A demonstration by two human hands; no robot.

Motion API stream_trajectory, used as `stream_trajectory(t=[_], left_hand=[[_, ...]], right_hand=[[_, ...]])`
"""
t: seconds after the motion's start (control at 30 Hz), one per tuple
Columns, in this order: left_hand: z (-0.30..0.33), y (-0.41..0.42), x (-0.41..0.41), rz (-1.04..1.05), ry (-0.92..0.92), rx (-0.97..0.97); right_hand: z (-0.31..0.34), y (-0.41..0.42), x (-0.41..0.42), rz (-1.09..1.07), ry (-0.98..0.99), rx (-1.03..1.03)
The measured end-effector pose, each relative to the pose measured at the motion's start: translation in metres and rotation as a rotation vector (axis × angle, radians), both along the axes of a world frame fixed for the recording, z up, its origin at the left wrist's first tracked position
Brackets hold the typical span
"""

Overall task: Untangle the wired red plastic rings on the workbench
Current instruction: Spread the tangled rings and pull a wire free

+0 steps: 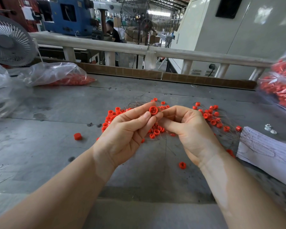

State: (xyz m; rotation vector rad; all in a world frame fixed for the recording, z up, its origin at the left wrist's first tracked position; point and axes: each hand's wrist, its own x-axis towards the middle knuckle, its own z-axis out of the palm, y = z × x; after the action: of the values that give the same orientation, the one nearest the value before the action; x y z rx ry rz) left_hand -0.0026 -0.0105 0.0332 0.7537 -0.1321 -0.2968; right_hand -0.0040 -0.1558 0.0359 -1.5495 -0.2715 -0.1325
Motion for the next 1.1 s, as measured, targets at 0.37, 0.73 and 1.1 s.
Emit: stream_trajectory(t=[0.37,0.73,1.1], left_hand=[[0.0007,0.0024,0.0004,-0.026,0.0,-0.014],[0.0012,0.0051,0.0011,-0.057,0.004,-0.035],[0.0007,0.0042,0.0014,-0.045,-0.013,0.002]], right_hand=[[0.0026,0.0004,-0.0014,0.022,0.031,0.045],[0.0028,-0.0005,-0.0022,0.019,0.012,0.037],[0.0003,-0.0023,0.0015,-0.011,-0.038,0.02]])
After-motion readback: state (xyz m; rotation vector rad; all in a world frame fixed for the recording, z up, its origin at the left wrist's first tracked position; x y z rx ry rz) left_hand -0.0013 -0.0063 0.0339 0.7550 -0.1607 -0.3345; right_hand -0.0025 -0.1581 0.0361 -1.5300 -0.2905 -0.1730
